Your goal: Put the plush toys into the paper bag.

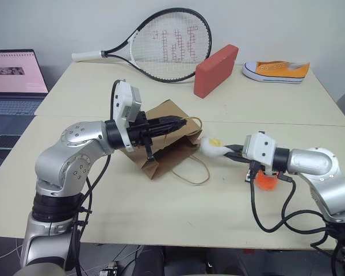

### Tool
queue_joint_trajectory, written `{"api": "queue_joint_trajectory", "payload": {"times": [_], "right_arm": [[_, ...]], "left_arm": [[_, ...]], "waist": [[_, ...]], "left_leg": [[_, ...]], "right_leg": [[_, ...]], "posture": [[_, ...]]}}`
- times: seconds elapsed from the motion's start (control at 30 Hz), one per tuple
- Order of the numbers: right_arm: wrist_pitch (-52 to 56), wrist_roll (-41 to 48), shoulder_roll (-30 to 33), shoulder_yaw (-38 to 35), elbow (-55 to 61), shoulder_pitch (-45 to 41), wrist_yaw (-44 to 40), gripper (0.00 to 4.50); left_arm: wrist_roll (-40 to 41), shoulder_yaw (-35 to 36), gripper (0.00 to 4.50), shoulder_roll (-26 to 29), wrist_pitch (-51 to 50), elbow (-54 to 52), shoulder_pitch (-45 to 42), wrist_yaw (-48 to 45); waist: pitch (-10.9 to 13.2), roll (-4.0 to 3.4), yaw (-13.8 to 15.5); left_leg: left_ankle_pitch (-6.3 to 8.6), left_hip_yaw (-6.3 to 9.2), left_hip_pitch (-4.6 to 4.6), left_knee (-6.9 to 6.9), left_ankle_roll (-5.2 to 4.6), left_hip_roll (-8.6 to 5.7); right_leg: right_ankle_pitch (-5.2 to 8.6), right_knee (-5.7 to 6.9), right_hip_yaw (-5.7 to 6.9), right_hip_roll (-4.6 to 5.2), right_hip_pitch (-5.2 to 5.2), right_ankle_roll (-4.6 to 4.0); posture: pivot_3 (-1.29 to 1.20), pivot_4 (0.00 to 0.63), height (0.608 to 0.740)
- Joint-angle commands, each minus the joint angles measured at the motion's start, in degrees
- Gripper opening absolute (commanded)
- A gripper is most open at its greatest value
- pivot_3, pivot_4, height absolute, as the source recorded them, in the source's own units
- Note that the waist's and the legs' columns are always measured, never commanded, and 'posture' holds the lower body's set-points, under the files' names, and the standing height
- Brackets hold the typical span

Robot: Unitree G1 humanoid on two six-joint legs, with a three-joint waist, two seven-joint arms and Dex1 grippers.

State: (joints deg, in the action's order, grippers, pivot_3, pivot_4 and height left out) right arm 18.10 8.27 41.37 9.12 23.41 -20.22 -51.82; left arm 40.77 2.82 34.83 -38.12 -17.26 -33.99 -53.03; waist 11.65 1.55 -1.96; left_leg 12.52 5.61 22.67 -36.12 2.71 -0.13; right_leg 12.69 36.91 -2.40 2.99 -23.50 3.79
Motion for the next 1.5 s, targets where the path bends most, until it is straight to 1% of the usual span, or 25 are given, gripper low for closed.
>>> {"api": "queue_joint_trajectory", "payload": {"times": [0.03, 0.17, 0.3, 0.5, 0.67, 0.77, 0.87, 1.1, 1.2, 1.37, 1.5], "right_arm": [[-0.8, -2.3, -2.9, 3.1, -1.2, -2.6, 1.8, 0.01], [0.2, -4.1, -7.6, 6.2, -3.3, -6.1, 3.8, 0.01], [0.9, -7.7, -12.8, 8.8, -6.7, -8.9, 7.9, 0.01], [0.6, -12.4, -19.7, 12.5, -12.6, -10.7, 13.0, 0.01], [0.5, -15.0, -25.0, 12.8, -18.0, -12.5, 17.8, 0.01], [1.2, -14.6, -28.0, 11.7, -20.1, -12.5, 20.2, 0.01], [0.6, -15.2, -29.1, 11.9, -21.3, -12.4, 21.3, 0.87], [-0.6, -15.6, -29.4, 11.5, -21.5, -11.9, 22.6, 3.46], [0.2, -15.3, -28.8, 11.2, -20.0, -11.7, 21.8, 4.46], [8.4, -11.7, -24.4, 11.0, -10.9, -10.9, 14.3, 4.46], [15.6, -5.9, -19.3, 7.7, -2.3, -9.3, 9.0, 4.46]], "left_arm": [[1.6, 2.0, 0.0, 0.4, 0.4, -0.5, -1.9, -0.3], [2.8, 2.6, 0.0, 0.9, -0.5, -0.4, -2.8, -0.6], [3.9, 2.4, 0.0, 1.2, -1.4, -1.5, -2.5, -0.9], [5.1, 2.0, 0.0, 1.1, -2.2, -2.5, -2.1, -0.7], [5.8, 1.9, 0.0, 1.2, -2.7, -2.8, -2.0, -0.9], [5.9, 1.9, 0.0, 1.3, -2.9, -2.9, -2.0, -0.9], [6.0, 2.1, 0.0, 1.4, -3.1, -2.8, -2.0, -0.8], [6.5, 2.8, 0.0, 1.5, -3.6, -1.9, -1.9, -0.1], [5.9, 2.6, 0.0, 1.3, -3.2, -1.2, -2.1, 0.2], [4.7, 1.9, 0.0, 0.8, -2.2, -0.5, -2.2, 0.6], [3.8, 1.3, 0.0, 0.1, -1.6, -0.2, -2.3, 0.7]], "waist": [[0.0, 0.0, 0.0], [0.0, 0.0, 0.0], [0.0, 0.0, 0.0], [0.0, 0.0, 0.0], [0.0, 0.0, 0.0], [0.0, 0.0, 0.0], [0.0, 0.0, 0.0], [0.0, 0.0, -0.1], [0.0, 0.0, -0.1], [0.0, -0.01, 0.0], [0.0, -0.01, 0.1]], "left_leg": [[0.0, -0.01, -0.01, 0.0, 0.0, 0.0], [0.0, 0.0, 0.0, 0.01, 0.0, 0.0], [0.0, 0.04, 0.01, 0.02, 0.01, 0.0], [-0.01, 0.06, 0.01, 0.02, 0.02, -0.01], [-0.01, 0.05, 0.0, 0.02, 0.03, 0.0], [-0.02, 0.06, -0.01, 0.03, 0.04, 0.0], [-0.02, 0.07, 0.02, 0.05, 0.04, 0.0], [-0.02, 0.07, 0.0, 0.04, 0.04, -0.01], [-0.02, 0.07, 0.01, 0.05, 0.04, -0.01], [-0.02, 0.08, 0.03, 0.04, 0.04, -0.01], [-0.02, 0.09, 0.03, 0.04, 0.04, -0.01]], "right_leg": [[0.0, 0.01, 0.0, 0.0, 0.0, 0.0], [0.0, 0.0, 0.0, 0.0, -0.02, 0.0], [-0.01, 0.03, 0.02, 0.0, -0.03, 0.01], [-0.01, 0.03, 0.03, 0.0, -0.04, 0.0], [-0.01, 0.05, 0.03, 0.0, -0.04, 0.0], [-0.01, 0.06, 0.03, -0.01, -0.05, -0.01], [-0.01, 0.05, 0.03, -0.01, -0.06, -0.01], [-0.01, 0.06, 0.03, -0.01, -0.06, -0.01], [-0.01, 0.06, 0.03, -0.01, -0.06, -0.01], [-0.01, 0.05, 0.04, -0.01, -0.06, -0.01], [-0.01, 0.05, 0.05, 0.0, -0.06, -0.01]], "posture": [[0.0, 0.15, 0.74], [0.0, 0.15, 0.74], [0.0, 0.15, 0.74], [0.0, 0.15, 0.74], [0.0, 0.15, 0.74], [0.0, 0.15, 0.74], [0.0, 0.15, 0.74], [0.0, 0.15, 0.74], [0.0, 0.15, 0.74], [0.0, 0.15, 0.74], [0.0, 0.15, 0.74]]}}
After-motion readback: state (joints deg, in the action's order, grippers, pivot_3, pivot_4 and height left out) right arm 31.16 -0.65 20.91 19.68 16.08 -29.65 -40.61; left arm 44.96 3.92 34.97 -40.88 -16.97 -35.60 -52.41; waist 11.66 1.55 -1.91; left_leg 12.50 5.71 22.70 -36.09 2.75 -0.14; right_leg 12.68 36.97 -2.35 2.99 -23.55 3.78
